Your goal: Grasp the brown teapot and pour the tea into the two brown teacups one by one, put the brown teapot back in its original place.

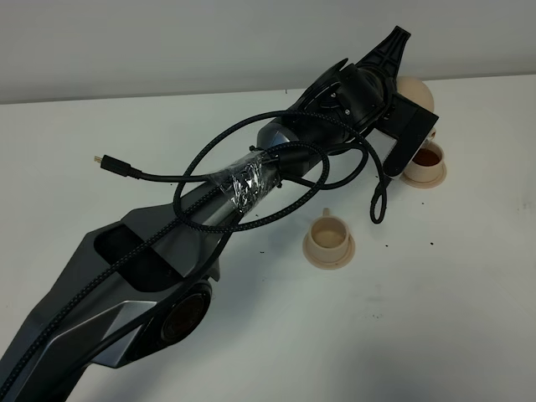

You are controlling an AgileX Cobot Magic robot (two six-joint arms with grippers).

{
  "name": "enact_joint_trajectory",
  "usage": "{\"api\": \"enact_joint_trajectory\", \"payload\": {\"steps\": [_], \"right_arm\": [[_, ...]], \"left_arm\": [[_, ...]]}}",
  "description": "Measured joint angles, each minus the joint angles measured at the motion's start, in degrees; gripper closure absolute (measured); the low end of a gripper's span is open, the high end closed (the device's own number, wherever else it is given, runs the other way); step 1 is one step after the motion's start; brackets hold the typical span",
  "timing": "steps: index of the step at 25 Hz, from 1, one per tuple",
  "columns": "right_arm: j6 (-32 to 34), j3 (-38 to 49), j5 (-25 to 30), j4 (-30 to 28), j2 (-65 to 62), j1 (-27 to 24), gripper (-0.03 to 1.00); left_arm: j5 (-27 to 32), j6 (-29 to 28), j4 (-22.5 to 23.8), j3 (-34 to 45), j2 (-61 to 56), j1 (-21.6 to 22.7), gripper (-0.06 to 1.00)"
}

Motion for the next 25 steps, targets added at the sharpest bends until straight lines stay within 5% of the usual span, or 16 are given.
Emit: {"api": "enact_joint_trajectory", "payload": {"steps": [11,25], "right_arm": [[0.00,0.00,0.00,0.00,0.00,0.00,0.73],[0.00,0.00,0.00,0.00,0.00,0.00,0.73]], "left_arm": [[0.05,0.67,-0.05,0.00,0.00,0.00,0.82],[0.05,-6.42,-0.17,0.00,0.00,0.53,0.82]]}}
